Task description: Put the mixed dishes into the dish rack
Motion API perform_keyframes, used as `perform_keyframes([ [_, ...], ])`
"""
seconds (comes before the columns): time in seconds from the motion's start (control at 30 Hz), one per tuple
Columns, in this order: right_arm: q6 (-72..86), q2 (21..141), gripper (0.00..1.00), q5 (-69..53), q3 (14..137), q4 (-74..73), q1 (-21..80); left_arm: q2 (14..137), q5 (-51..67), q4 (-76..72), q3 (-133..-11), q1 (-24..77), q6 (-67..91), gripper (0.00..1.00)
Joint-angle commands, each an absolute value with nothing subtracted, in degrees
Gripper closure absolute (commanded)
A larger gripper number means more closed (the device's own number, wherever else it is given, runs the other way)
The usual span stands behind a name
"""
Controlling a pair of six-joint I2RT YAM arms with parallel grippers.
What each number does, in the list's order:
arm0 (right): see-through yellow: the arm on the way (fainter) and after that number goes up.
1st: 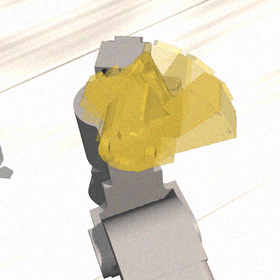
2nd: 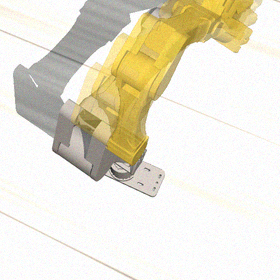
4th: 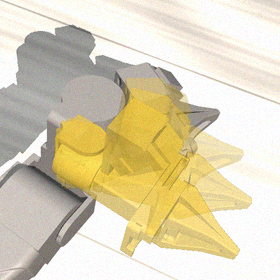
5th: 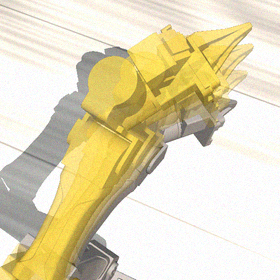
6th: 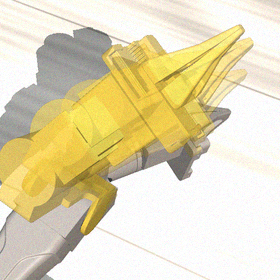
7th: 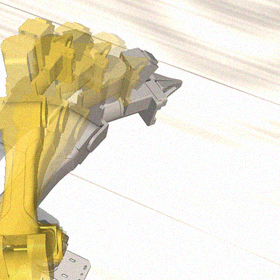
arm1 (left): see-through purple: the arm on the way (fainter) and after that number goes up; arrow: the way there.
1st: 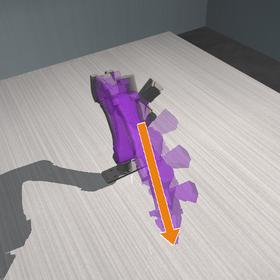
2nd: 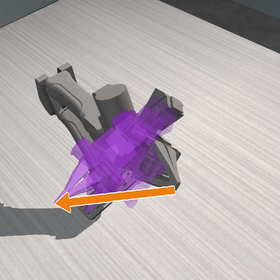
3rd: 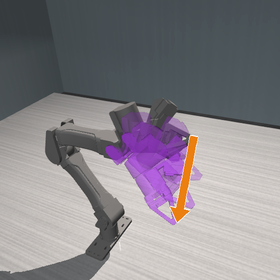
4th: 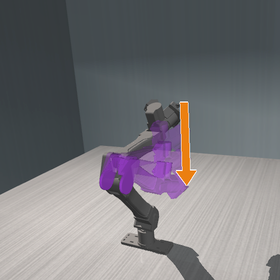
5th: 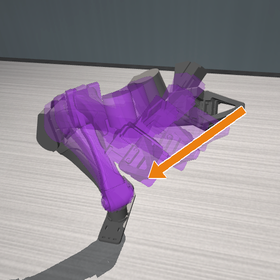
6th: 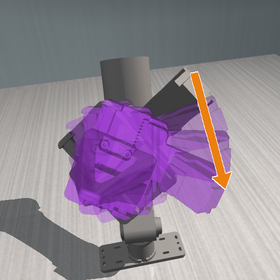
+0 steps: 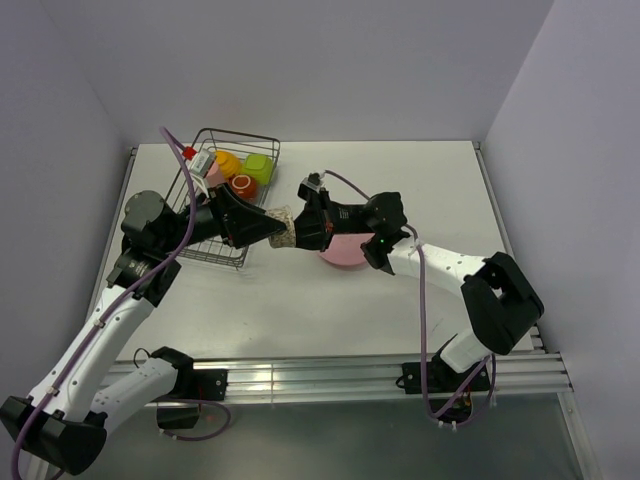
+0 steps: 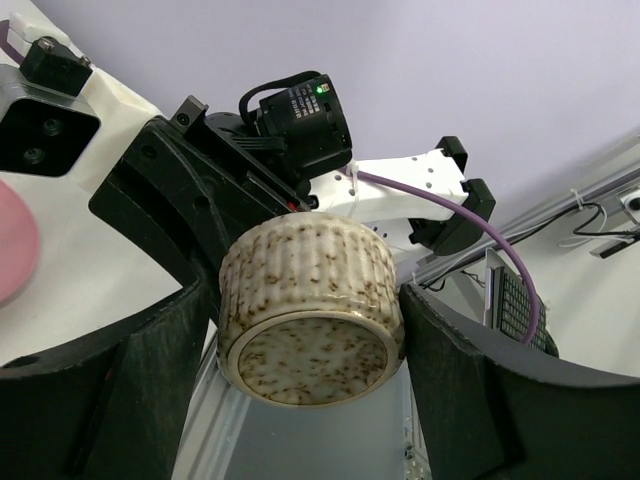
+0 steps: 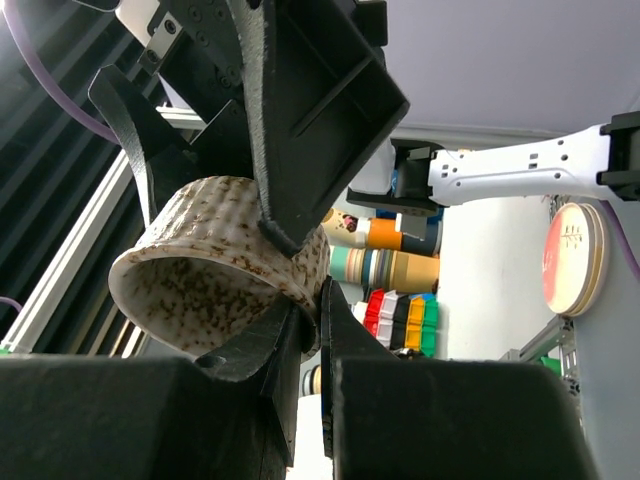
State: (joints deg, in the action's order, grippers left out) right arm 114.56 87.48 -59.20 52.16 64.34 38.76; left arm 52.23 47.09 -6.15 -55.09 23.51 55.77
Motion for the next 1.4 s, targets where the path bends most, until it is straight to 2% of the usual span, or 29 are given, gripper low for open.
perform_keyframes([
  [0.0,132.37,87.01,1.0,-58.27,53.08,69.61,39.11,51.77,46.5,-5.54,-56.51,23.64,54.23,0.19],
  [0.17,128.5,86.31,1.0,-58.8,54.23,63.82,39.11,52.91,47.02,-5.1,-57.48,23.64,54.23,0.3],
  [0.37,123.76,85.96,1.0,-58.89,56.07,58.63,39.11,54.05,48.07,-3.96,-58.27,23.73,53.88,0.49],
  [0.47,121.91,85.87,1.0,-59.06,57.56,55.21,39.11,54.67,49.22,-4.13,-58.27,23.82,53.79,0.69],
  [0.5,120.69,85.78,1.0,-58.98,57.92,53.89,39.02,54.58,49.39,-4.13,-58.27,23.82,53.44,0.87],
  [0.53,119.98,85.69,1.0,-58.71,58.53,53.18,39.02,54.49,49.13,-3.87,-58.36,23.82,53.18,0.96],
  [0.57,118.4,85.52,1.0,-58.62,58.88,52.3,38.94,54.41,48.78,-3.35,-58.62,23.82,52.74,1.0],
  [0.7,110.67,84.11,1.0,-58.54,61.52,43.0,38.59,54.23,48.61,-1.59,-59.15,23.82,51.59,1.0],
  [0.8,101.62,83.06,1.0,-58.01,65.29,30.53,38.58,54.67,48.43,1.91,-60.2,23.82,49.93,0.99],
  [0.87,95.14,82.88,1.0,-57.31,69.33,20.95,38.5,55.11,48.16,4.83,-61.08,23.82,49.22,0.86],
  [0.9,93.71,83.05,1.0,-57.04,71.35,16.57,38.5,54.93,48.16,5.27,-61.17,23.82,48.7,0.75],
  [0.93,92.56,83.23,1.0,-56.87,72.06,15.04,38.5,54.84,47.99,5.8,-61.35,23.82,48.43,0.71],
  [1.0,91.93,83.32,1.0,-56.52,72.25,14.76,38.58,54.67,47.64,6.24,-61.43,23.82,48.08,0.63],
  [1.07,93.24,83.06,1.0,-56.34,71.46,16.25,38.5,54.58,47.64,6.59,-61.52,23.82,47.99,0.58],
  [1.37,94.92,82.18,1.0,-55.81,69.96,19.42,38.5,54.4,47.81,7.03,-61.26,23.82,47.55,0.49],
])
